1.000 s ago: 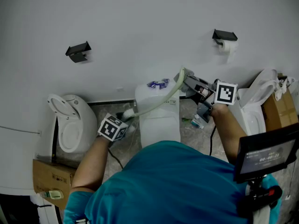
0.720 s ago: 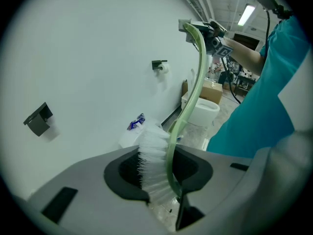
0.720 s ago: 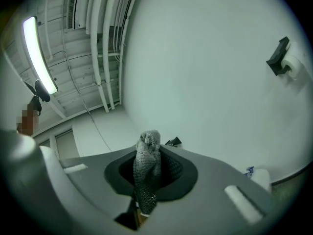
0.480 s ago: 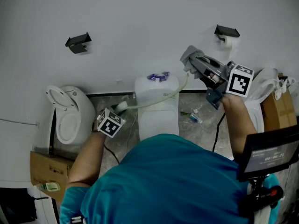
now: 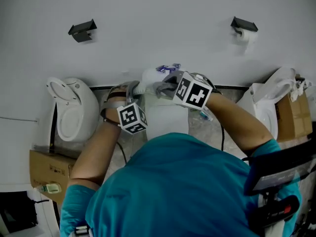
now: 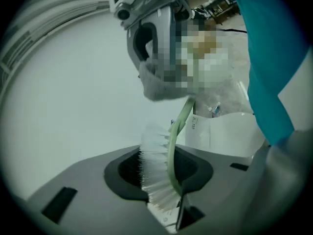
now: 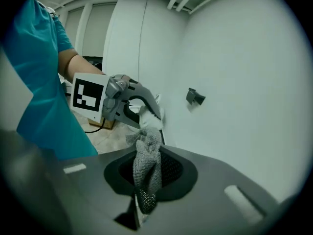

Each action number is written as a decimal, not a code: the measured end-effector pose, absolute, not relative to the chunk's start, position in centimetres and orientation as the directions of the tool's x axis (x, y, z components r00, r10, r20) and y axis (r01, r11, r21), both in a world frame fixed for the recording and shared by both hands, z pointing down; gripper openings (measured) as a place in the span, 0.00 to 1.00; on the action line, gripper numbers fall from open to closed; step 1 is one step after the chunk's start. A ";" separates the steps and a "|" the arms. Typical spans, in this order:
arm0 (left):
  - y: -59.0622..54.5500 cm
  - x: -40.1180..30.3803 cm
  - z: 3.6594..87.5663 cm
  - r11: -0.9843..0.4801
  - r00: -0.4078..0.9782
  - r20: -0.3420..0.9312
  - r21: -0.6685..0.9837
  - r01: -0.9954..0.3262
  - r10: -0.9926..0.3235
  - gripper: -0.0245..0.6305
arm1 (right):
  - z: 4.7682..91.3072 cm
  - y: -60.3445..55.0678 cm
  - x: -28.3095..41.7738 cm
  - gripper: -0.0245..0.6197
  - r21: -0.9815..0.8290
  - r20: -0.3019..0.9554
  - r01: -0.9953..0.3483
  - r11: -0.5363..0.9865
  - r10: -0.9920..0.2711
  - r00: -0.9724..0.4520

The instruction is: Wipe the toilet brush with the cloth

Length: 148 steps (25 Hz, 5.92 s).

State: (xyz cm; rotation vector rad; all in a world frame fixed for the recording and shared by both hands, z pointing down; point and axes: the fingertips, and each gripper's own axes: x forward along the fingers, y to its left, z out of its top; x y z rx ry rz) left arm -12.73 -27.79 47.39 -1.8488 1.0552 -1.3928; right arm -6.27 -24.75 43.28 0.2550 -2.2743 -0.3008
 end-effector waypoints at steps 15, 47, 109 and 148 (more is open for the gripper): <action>-28.1 -11.0 46.3 -0.497 0.167 0.469 -0.837 -0.229 -0.867 0.26 | 46.9 -24.8 -6.2 0.08 0.268 0.804 0.040 0.963 -0.201 -0.559; -28.9 -12.7 45.9 -0.515 0.162 0.489 -0.799 -0.312 -0.857 0.27 | 49.9 -24.4 0.8 0.08 0.181 0.935 0.167 0.969 -0.117 -0.334; -27.9 -13.6 44.6 -0.493 0.167 0.463 -0.815 -0.304 -0.870 0.27 | 51.7 -28.7 15.9 0.09 0.165 0.970 0.265 0.950 -0.205 0.132; -24.7 -16.6 51.7 -0.571 0.315 0.603 -0.293 -0.767 -0.733 0.26 | 50.5 -28.5 17.9 0.09 -0.198 0.572 -0.629 0.752 -0.433 -0.697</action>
